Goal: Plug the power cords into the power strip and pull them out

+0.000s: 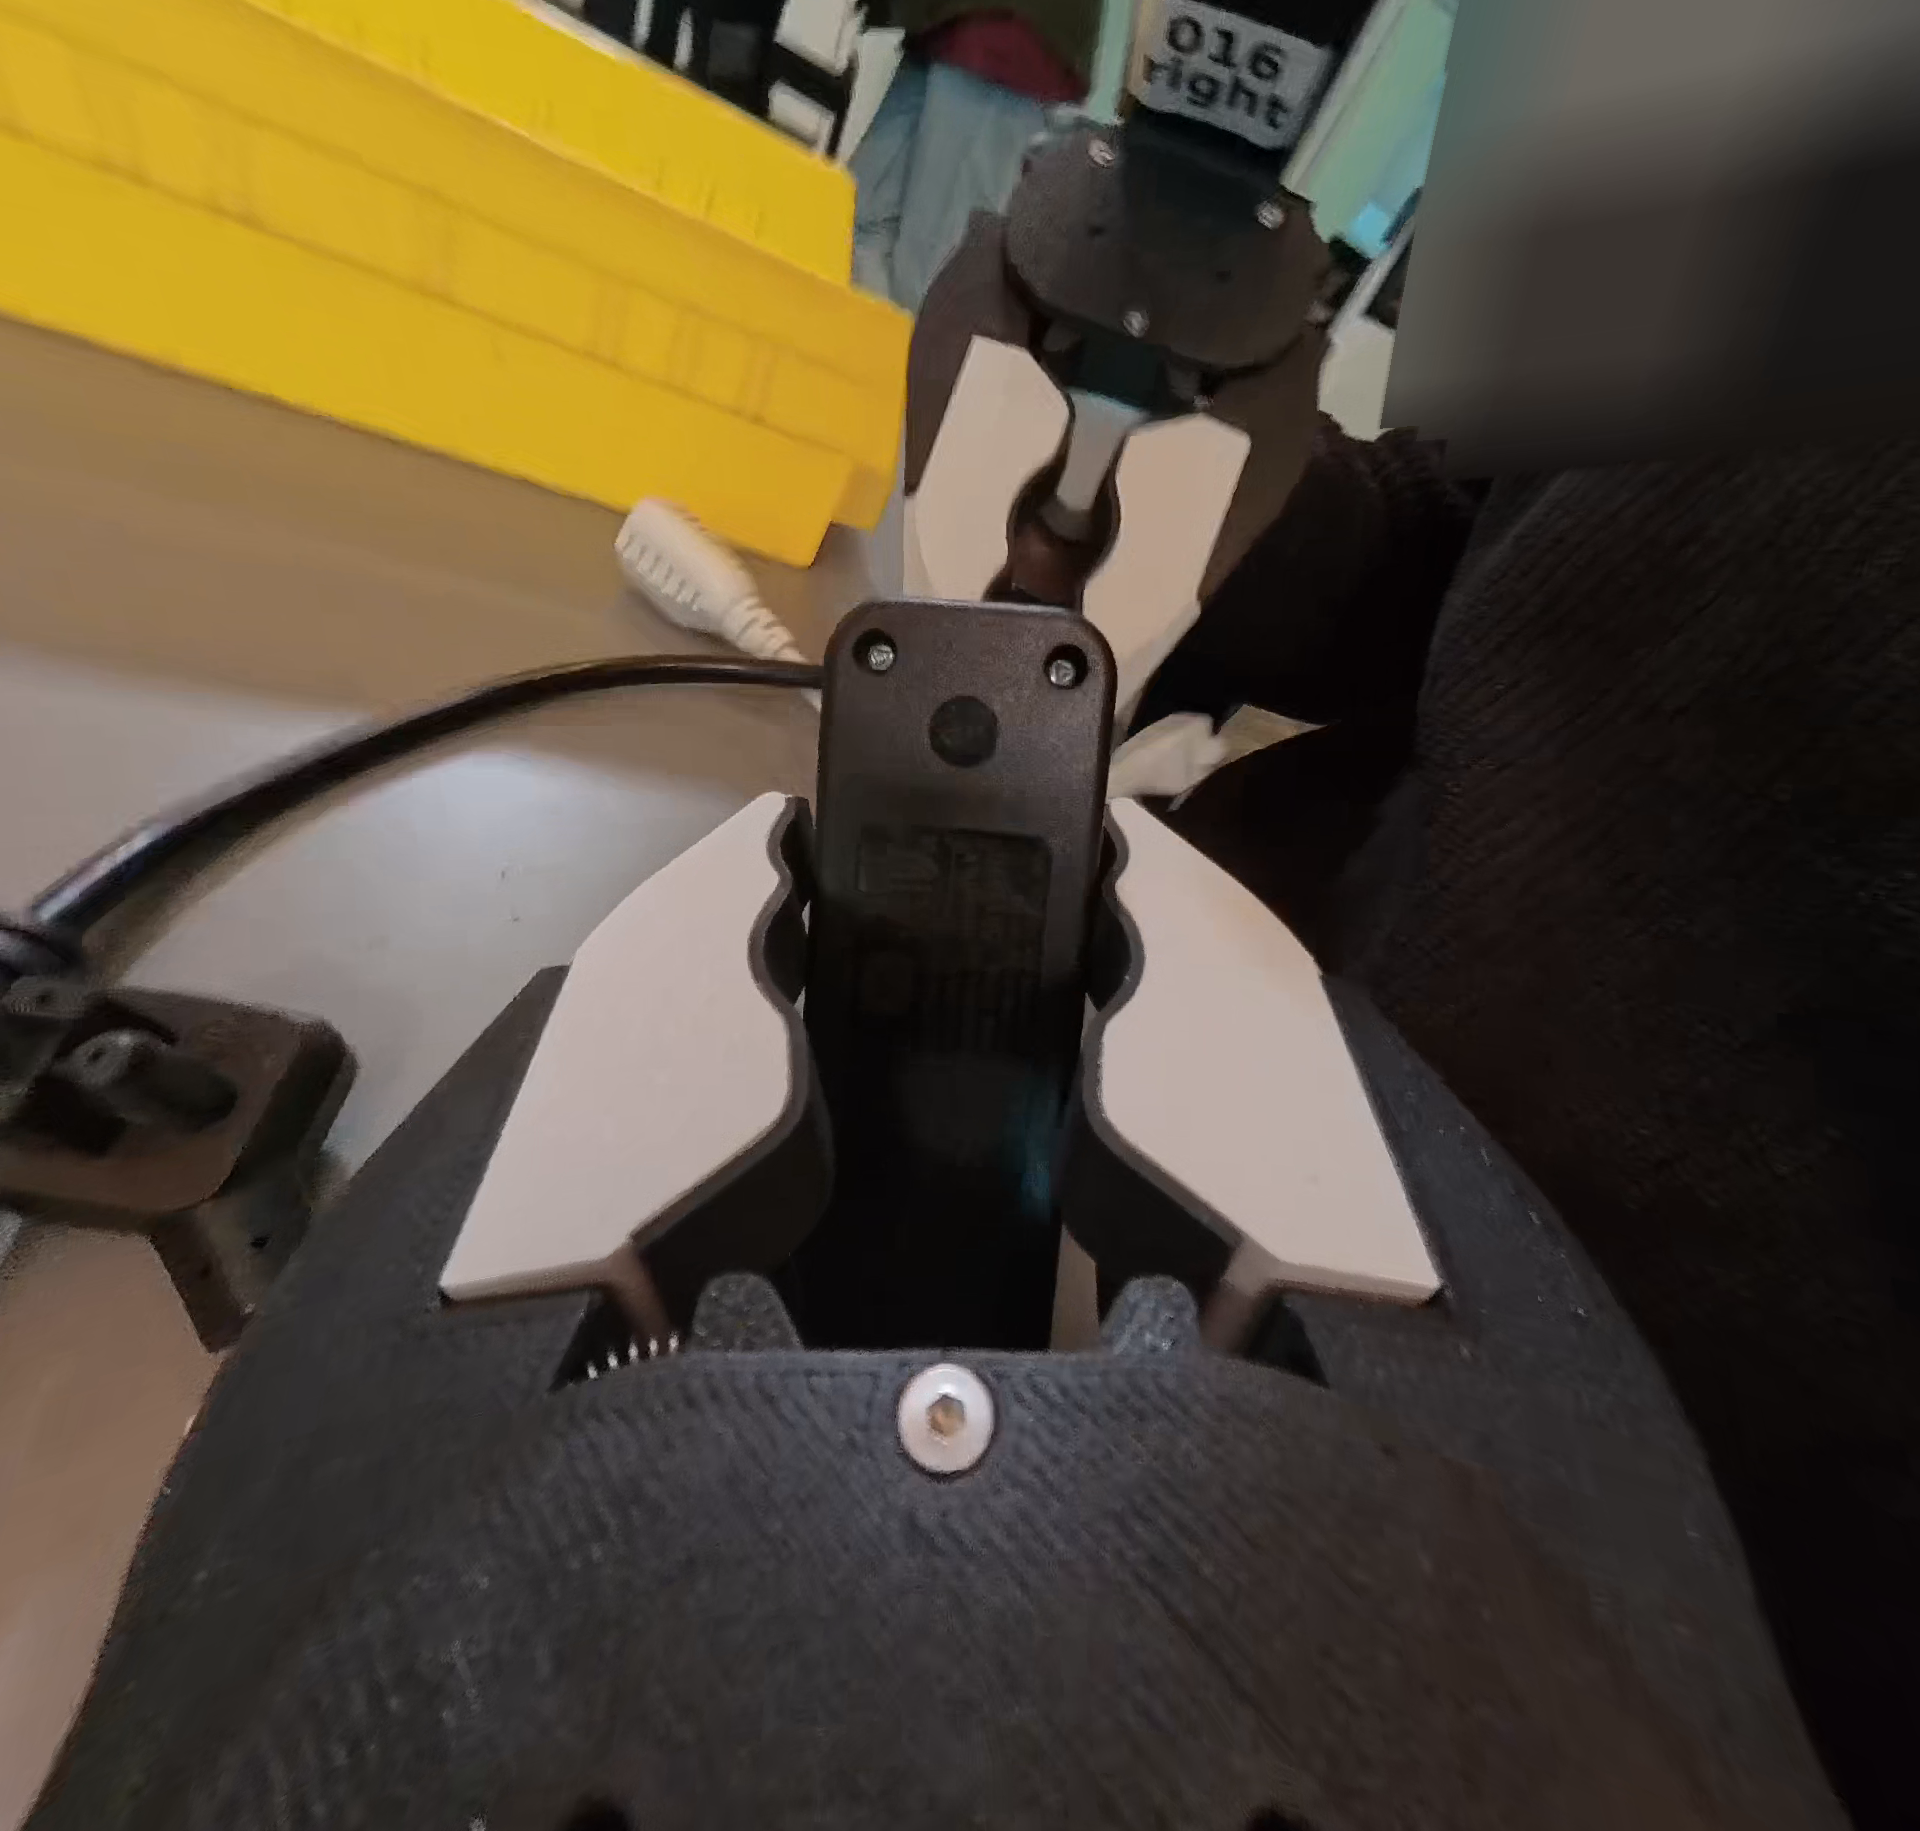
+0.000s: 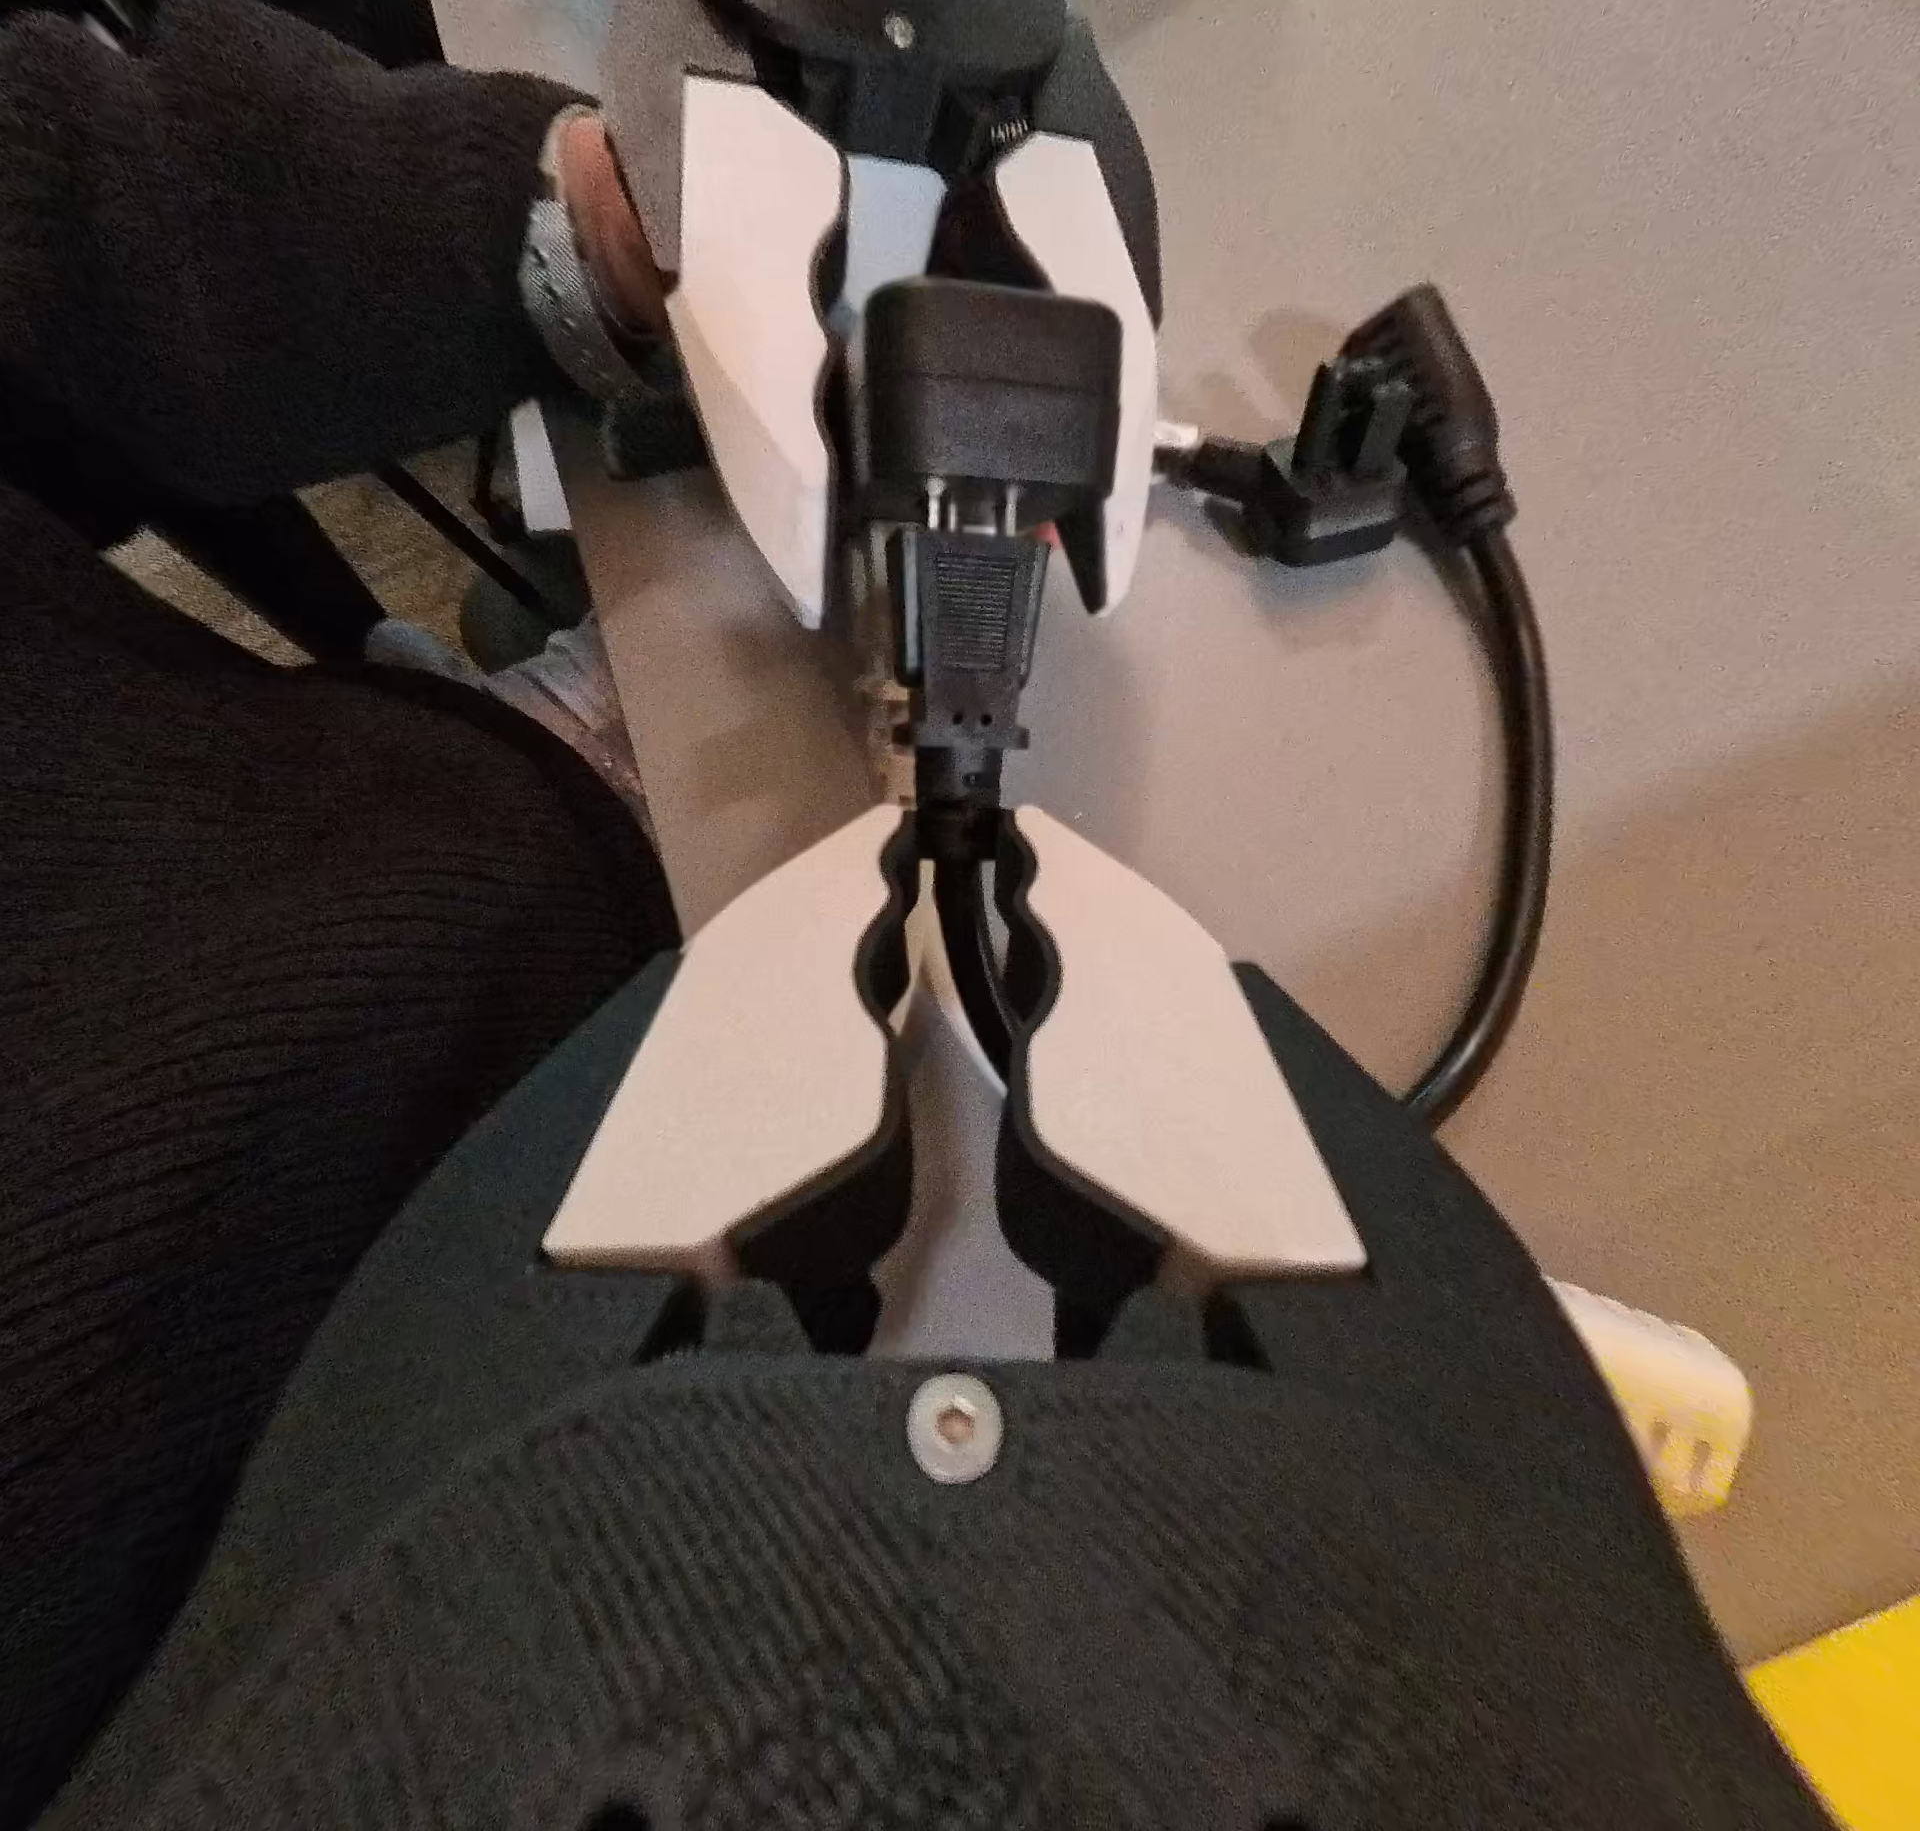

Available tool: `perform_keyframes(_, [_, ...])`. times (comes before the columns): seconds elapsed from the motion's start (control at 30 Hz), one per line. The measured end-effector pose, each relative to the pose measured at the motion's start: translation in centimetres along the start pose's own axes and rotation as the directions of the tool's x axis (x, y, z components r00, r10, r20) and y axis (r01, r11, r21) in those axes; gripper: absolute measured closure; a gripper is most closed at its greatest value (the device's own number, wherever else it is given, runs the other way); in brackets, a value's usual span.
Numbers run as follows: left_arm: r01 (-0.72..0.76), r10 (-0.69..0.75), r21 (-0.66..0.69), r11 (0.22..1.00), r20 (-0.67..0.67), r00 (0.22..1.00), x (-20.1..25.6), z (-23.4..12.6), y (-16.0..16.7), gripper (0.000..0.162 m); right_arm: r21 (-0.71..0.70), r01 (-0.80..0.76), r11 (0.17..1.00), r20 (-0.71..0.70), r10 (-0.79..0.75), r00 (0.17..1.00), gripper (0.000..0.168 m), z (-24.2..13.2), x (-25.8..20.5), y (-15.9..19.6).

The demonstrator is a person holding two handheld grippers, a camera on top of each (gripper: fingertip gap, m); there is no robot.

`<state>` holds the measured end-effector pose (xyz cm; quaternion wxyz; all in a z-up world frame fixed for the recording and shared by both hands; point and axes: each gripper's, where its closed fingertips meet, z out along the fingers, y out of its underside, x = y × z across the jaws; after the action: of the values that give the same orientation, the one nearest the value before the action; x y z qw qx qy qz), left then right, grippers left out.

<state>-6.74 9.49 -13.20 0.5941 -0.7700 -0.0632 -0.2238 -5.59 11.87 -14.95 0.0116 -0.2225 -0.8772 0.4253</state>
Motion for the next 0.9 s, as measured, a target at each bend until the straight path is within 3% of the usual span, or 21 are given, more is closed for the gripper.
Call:
perform_keyframes(0.07, [0.034,-0.032,-0.066,0.997,0.033,0.999,-0.7,0.4,0.8,0.111,-0.025,-0.018,1.000,-0.011,0.018,1.000,0.152,1.6,0.3,1.3])
perform_keyframes(0.23, [-0.007,0.007,0.018,1.000,-0.026,1.000,0.3,-0.6,-0.3,0.109,0.037,0.011,0.999,-0.002,-0.011,1.000,0.153,-0.9,-0.1,-0.9])
perform_keyframes(0.33, [0.018,-0.016,-0.071,0.997,0.023,1.000,-0.4,0.1,0.9,0.110,-0.010,-0.040,0.999,0.025,0.040,0.999,0.152,1.6,0.0,1.2])
perform_keyframes(0.5, [-0.013,0.013,0.025,1.000,-0.023,1.000,0.2,-0.8,-0.4,0.108,0.038,0.025,0.999,-0.012,-0.025,1.000,0.153,-0.9,0.0,-0.9])
perform_keyframes(0.63, [0.011,-0.009,-0.063,0.998,0.021,1.000,-0.4,0.0,0.8,0.111,-0.017,-0.019,1.000,0.017,0.019,1.000,0.153,1.7,0.2,1.1])
perform_keyframes(0.8, [0.021,-0.021,-0.002,1.000,-0.070,0.997,0.5,-0.7,0.1,0.108,0.011,0.026,1.000,0.011,-0.026,1.000,0.153,-0.8,-0.2,-0.7])
perform_keyframes(0.9, [0.046,-0.047,-0.039,0.998,-0.038,0.998,0.1,-0.3,0.6,0.110,-0.031,-0.009,0.999,0.014,0.009,1.000,0.153,1.6,-0.2,1.0])
